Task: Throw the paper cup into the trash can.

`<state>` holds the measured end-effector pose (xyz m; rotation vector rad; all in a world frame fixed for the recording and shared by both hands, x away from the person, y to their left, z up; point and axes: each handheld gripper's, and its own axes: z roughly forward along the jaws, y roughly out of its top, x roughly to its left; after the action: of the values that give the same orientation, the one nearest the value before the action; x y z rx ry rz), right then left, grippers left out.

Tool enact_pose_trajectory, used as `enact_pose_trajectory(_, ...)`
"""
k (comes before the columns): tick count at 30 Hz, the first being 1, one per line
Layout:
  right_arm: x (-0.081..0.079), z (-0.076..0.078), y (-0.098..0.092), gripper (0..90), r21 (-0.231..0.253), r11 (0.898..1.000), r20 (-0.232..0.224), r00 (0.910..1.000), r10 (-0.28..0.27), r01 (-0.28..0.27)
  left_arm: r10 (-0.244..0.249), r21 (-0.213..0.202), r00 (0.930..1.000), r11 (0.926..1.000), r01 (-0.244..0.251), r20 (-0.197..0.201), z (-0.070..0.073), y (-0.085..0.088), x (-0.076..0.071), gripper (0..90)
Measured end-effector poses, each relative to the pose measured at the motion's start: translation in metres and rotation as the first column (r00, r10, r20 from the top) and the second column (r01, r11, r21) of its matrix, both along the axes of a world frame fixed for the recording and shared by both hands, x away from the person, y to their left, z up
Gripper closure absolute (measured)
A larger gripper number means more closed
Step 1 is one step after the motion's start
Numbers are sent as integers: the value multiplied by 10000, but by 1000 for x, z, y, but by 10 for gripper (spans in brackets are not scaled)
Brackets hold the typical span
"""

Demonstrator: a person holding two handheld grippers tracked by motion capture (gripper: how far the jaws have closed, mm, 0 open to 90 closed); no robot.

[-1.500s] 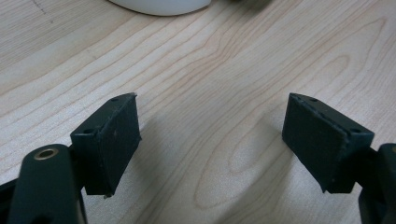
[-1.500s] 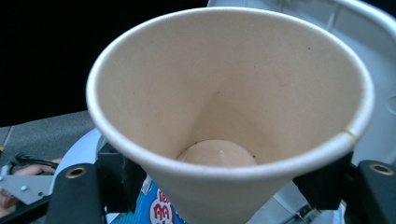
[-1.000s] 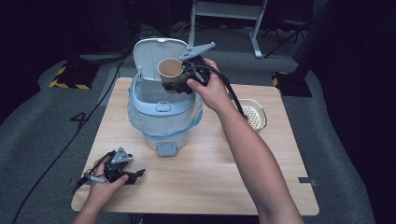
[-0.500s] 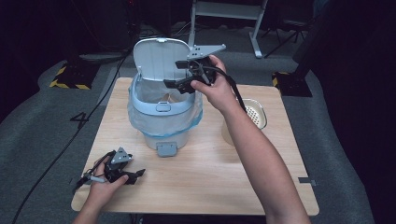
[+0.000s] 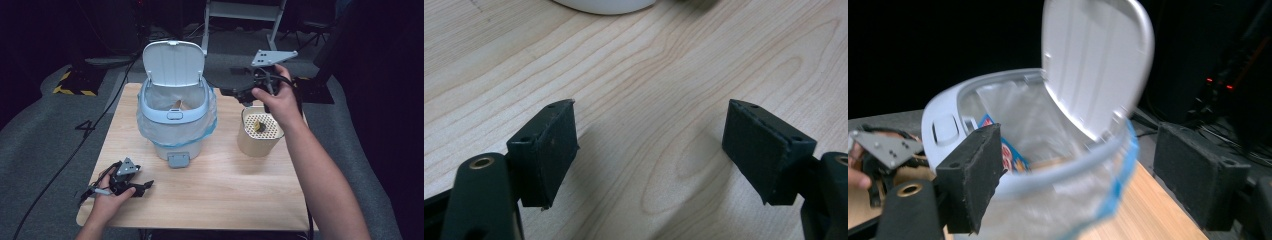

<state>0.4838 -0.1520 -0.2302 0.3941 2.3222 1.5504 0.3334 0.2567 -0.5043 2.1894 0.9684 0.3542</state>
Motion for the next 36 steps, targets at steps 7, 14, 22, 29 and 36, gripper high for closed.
enact_pose_trajectory(7,-16,-6,-48,217,-164,9992,-5,9993,-375,375,129,77,9999,9999,-129,53,0,2,0,221)
enact_pose_trajectory(14,-39,-30,-114,222,-290,9934,-166,9937,-1113,1108,366,31,9993,9993,-366,10,0,2,-1,221)
enact_pose_trajectory(22,-59,-63,-157,232,18,9867,-742,9840,-1617,1623,839,-188,9964,9963,-840,-83,0,3,-3,224)
enact_pose_trajectory(29,-64,-96,-181,234,-165,9821,-1245,9742,-1882,1876,841,54,9965,9964,-841,29,0,5,-4,238)
enact_pose_trajectory(36,-71,-133,-201,231,-772,9719,-1600,9594,-2322,2223,868,91,9962,9962,-869,44,0,7,-3,238)
